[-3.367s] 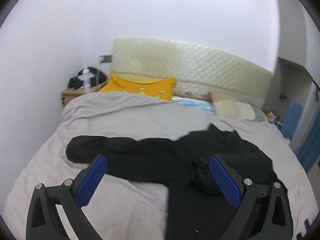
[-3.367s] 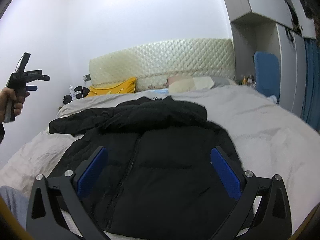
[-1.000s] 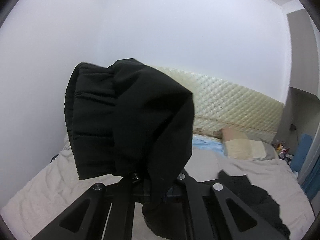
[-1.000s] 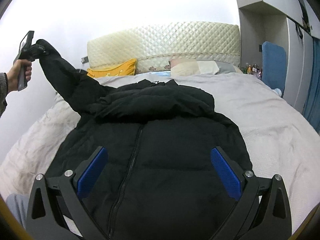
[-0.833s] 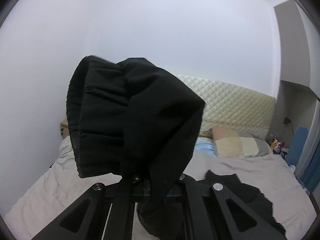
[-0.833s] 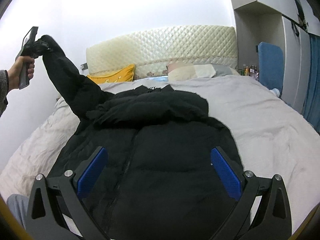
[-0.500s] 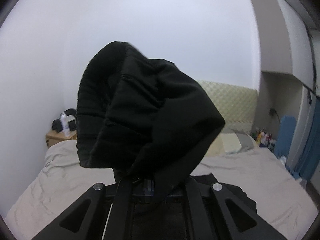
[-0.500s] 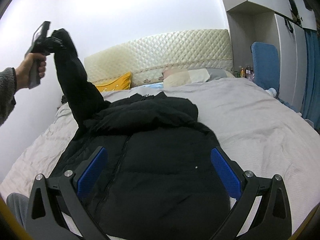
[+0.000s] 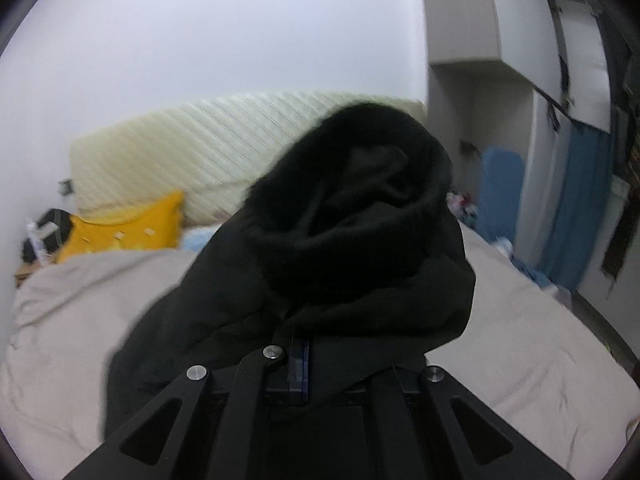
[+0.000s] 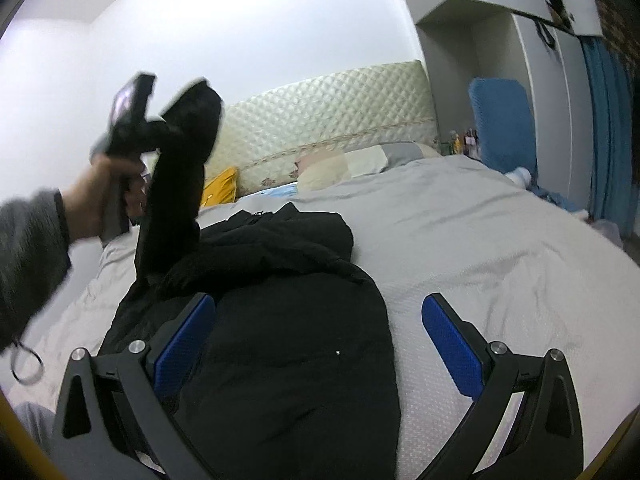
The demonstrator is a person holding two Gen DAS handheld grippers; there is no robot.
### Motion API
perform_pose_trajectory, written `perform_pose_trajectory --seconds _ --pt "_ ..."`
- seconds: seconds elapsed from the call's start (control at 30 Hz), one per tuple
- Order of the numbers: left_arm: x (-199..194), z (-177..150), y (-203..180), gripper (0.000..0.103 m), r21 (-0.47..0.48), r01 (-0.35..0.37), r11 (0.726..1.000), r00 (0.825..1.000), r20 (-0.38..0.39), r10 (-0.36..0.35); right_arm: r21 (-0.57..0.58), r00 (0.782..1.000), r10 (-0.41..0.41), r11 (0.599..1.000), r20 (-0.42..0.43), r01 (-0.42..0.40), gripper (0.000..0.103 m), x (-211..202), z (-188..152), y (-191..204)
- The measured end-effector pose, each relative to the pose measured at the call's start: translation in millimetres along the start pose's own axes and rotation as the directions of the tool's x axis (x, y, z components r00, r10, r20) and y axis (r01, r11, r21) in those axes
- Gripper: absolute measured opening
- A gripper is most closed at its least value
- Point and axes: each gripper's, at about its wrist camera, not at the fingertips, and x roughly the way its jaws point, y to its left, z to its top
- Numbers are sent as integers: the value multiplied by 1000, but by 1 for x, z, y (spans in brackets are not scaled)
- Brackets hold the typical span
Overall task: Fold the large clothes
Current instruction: 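Lift the sleeve and fold it across the jacket with the left gripper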
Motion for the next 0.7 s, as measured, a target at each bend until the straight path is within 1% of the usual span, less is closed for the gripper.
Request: perform_pose_trajectory --seconds 0.1,0.2,0.3,0.33,0.37,0.4,0.43,0.47,0.53,0.63,0.7 --pt "38 -24 -25 3 38 23 999 998 -59 -20 17 1000 -5 1000 -3 5 103 2 -1 -7" --pt "73 -53 -45 3 51 47 998 992 -118 -40 32 1000 -8 999 -12 8 103 7 -1 -12" --pt "102 -81 -53 3 61 46 997 984 -174 -35 44 1000 -9 999 -21 10 103 14 0 -18" --pt "117 -92 -56 3 76 32 997 976 -219 -15 46 1000 -12 999 -24 13 103 17 0 -20" --pt "131 -104 -57 3 89 25 996 962 -273 0 52 1000 -12 999 -28 13 103 20 0 -21" --pt "142 -115 -58 3 99 31 995 950 -312 1 57 1000 -11 998 -29 13 103 21 -1 -24" --pt "146 -120 -58 3 113 31 993 949 -315 6 60 999 -14 998 -32 16 103 23 -2 -26" --pt "148 -126 -59 3 131 26 991 952 -305 16 63 999 -18 998 -36 20 103 25 -2 -29" --pt "151 -134 -60 3 125 22 992 954 -300 17 66 999 -20 998 -44 23 103 28 -4 -31" --pt "140 -133 -55 4 112 27 993 955 -296 7 62 998 -29 998 -52 32 103 34 -6 -33" --pt "133 -125 -56 4 134 1 991 957 -289 39 61 998 -33 997 -59 36 103 37 -7 -32"
